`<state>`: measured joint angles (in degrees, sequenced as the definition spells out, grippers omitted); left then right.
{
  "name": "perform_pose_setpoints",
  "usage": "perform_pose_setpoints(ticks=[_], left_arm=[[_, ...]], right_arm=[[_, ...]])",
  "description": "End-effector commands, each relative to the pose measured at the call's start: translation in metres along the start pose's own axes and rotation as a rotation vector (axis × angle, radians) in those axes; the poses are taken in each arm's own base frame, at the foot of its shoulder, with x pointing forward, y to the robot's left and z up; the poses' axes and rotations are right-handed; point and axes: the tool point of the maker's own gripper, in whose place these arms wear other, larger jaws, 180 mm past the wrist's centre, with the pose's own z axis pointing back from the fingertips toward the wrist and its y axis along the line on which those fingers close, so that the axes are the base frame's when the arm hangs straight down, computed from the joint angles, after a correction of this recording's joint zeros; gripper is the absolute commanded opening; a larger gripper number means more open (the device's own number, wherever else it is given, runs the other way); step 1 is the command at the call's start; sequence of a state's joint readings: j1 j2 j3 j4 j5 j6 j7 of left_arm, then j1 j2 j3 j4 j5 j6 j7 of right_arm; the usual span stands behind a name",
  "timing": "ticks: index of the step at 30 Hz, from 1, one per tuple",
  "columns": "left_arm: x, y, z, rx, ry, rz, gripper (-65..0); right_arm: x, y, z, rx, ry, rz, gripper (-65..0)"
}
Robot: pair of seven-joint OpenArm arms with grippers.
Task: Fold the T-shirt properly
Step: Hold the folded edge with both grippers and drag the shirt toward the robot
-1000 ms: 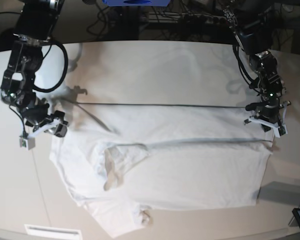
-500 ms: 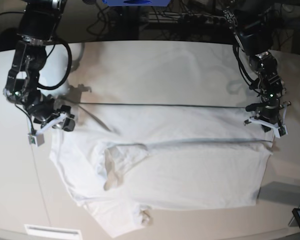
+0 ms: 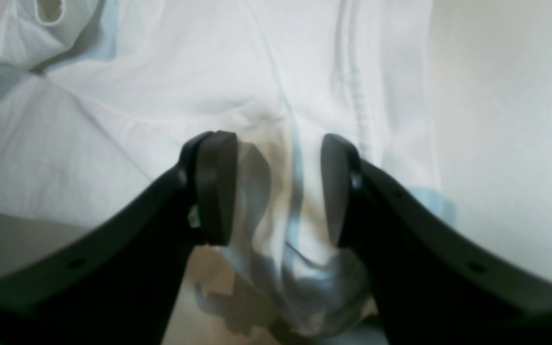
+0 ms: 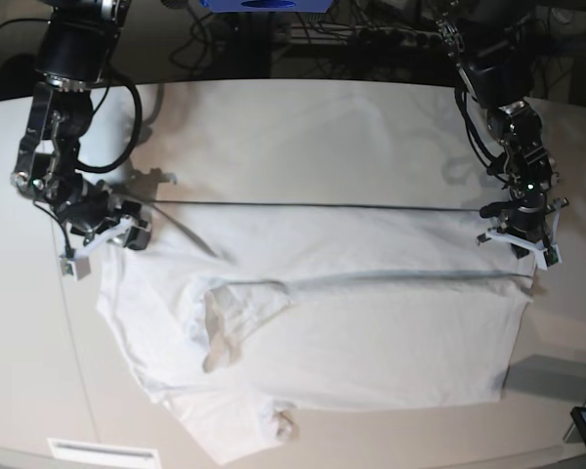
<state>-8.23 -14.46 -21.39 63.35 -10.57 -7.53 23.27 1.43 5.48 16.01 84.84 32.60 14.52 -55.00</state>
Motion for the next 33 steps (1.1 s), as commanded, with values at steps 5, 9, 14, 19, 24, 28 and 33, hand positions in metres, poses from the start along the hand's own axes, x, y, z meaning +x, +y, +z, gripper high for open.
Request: perform_pose_setpoints(ticks=[5,9,14,19,24,28,33], left_arm=[[-0.004,0.008,0.0,0.027,0.042,-0.011,-65.0],[-0.004,0.008,0.0,0.027,0.042,-0.011,-65.0],[-0.006,0.009,0.0,0.027,0.045,-0.012,-65.0],[-0.007,0.009,0.001,0.028,0.048,-0.012,-65.0],[-0.008,0.01,0.001,0.029,0.05,-0.016,-65.0],[-0.008,0.01,0.001,0.031,0.05,-0.02,-65.0],[-0.008,0.01,0.001,0.031,0.05,-0.02,-65.0]], right_arm=[[0.008,0.009,-0.001,0.019,-0.009,0.028,-58.5],[0.006,0.013,-0.002,0.027,-0.002,0.039,-64.7],[0.011,0.015,-0.002,0.029,-0.01,0.048,-65.0],[0.018,0.012,0.0,0.019,-0.023,0.045,-64.9],[0.018,0.011,0.0,0.014,-0.026,0.045,-64.9],[0.025,-0.006,0.008,-0.017,-0.056,0.002,-64.9],[0.035,-0.023,0.016,-0.053,-0.073,0.008,-64.9]])
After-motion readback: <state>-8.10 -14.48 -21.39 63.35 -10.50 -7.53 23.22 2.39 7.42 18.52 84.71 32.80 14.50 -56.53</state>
